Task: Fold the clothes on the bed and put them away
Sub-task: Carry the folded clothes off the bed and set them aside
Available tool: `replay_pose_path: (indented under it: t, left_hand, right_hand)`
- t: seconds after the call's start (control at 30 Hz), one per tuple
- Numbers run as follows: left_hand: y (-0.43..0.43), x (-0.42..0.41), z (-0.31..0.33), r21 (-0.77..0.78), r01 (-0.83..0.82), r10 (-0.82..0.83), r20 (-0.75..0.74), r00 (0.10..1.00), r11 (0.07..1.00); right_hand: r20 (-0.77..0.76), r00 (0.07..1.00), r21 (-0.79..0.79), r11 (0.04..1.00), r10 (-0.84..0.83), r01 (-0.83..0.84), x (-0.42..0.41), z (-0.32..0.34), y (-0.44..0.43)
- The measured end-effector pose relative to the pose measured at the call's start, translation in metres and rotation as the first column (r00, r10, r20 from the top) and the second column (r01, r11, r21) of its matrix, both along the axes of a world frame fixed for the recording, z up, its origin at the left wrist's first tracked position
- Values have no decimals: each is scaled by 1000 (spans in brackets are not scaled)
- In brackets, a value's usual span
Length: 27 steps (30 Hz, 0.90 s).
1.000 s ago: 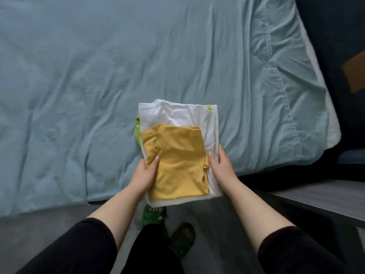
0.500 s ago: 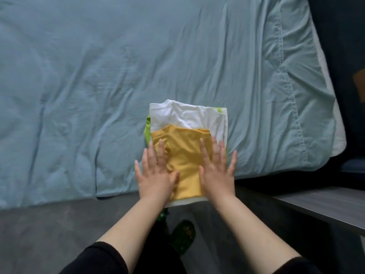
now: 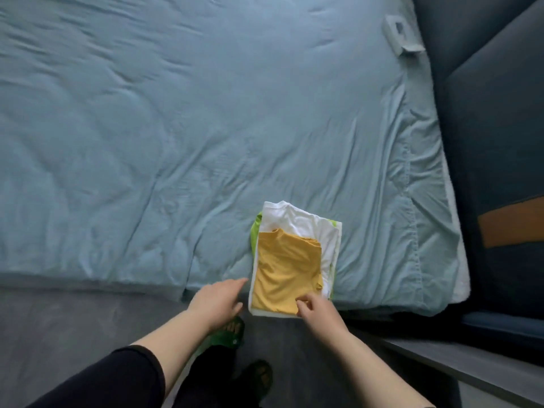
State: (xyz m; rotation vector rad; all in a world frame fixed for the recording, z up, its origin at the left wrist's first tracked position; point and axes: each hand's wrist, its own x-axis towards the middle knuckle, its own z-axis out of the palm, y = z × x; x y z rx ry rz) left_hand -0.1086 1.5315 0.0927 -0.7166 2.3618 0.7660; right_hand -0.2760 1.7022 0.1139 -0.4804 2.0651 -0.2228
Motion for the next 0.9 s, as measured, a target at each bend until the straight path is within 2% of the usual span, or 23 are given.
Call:
replay_pose_path:
  t: [0.1, 0.17, 0.2, 0.23, 0.27, 0.3, 0.37, 0.5, 0.63, 0.8, 0.9]
  left_hand:
    - [12, 47, 43, 10, -120, 120, -34, 992, 993]
    - [30, 77, 63, 77, -325, 329, -43, 943, 943]
    - [41, 91, 71, 132, -449, 458, -45, 888, 884]
    - [54, 105, 77, 197, -577, 595, -41, 803, 792]
    - [68, 118, 82, 273, -702, 733, -21, 679, 658]
    - [84, 132, 86, 349, -798, 850, 5, 526, 492]
    - [114, 159, 91, 436, -882, 977, 29, 213, 180]
    - [173, 211, 97, 425, -872, 970, 88, -227, -243]
    - [222, 262, 97, 388, -744, 833, 143, -534, -544]
    - [245, 334, 101, 353, -599, 672, 132, -729, -719]
    - [240, 391, 99, 349, -546, 611, 103, -785, -761]
  right_hand:
    - [62, 997, -55, 998, -38, 42, 29, 30, 2]
    - [118, 991, -104, 992, -64, 76, 49, 43, 6]
    - [142, 988, -122, 990, -55, 73, 57, 48, 8]
    - [168, 985, -137, 988, -42, 65, 64, 52, 10]
    - [190, 981, -143, 989, -21, 49, 71, 55, 13]
    - [202, 979, -142, 990, 11, 19, 76, 56, 16]
    - [202, 974, -128, 989, 102, -77, 83, 55, 23]
    - [212, 927, -56, 951, 309, -304, 92, 46, 29]
    - [161, 824, -24, 836, 544, -548, 129, 46, 14]
    - [169, 656, -117, 676, 735, -728, 240, 64, -39]
    - [204, 589, -198, 622, 782, -758, 322, 77, -79]
